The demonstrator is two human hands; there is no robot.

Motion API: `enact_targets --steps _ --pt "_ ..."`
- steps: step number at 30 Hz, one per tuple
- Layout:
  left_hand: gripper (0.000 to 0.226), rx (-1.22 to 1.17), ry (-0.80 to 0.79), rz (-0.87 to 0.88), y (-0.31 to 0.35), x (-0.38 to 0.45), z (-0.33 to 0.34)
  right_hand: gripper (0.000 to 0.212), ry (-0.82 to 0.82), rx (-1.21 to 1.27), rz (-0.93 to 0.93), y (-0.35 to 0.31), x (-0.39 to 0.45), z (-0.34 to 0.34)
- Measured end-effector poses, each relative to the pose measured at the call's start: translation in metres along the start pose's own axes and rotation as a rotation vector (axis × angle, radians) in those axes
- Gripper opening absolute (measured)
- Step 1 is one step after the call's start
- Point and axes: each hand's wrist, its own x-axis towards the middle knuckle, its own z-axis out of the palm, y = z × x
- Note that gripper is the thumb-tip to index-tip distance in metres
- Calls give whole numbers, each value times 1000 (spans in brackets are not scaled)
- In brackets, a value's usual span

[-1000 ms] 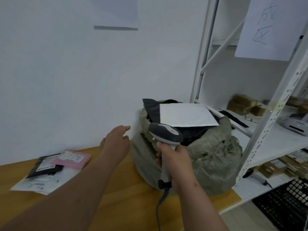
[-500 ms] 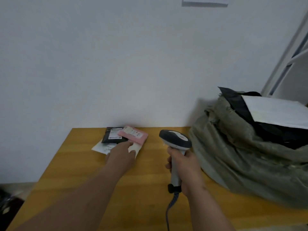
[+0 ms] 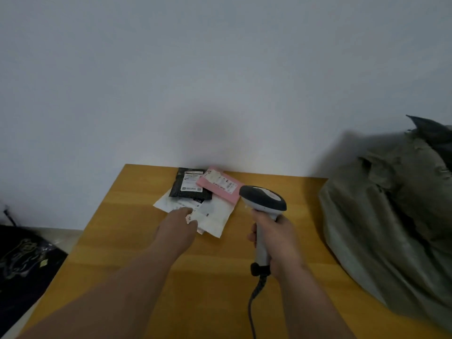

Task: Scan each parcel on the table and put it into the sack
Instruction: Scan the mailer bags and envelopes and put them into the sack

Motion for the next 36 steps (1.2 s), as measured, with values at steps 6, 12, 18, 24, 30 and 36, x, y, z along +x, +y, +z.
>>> enact_targets --steps 6,12,18,24,30,36 --pt "45 -15 30 -17 12 55 15 20 -24 -36 65 -3 68 11" --pt "46 58 38 -82 10 91 29 21 -53 -67 150 10 117 22" --pt "43 202 54 -81 18 137 35 23 -50 -84 231 25 148 32" --pt "51 231 32 -46 25 171 49 22 -5 -65 281 35 168 37" --pt "54 363 -22 -54 29 200 55 16 19 18 331 40 179 41" --pt "39 547 -9 -17 31 214 59 17 41 28 367 45 187 42"
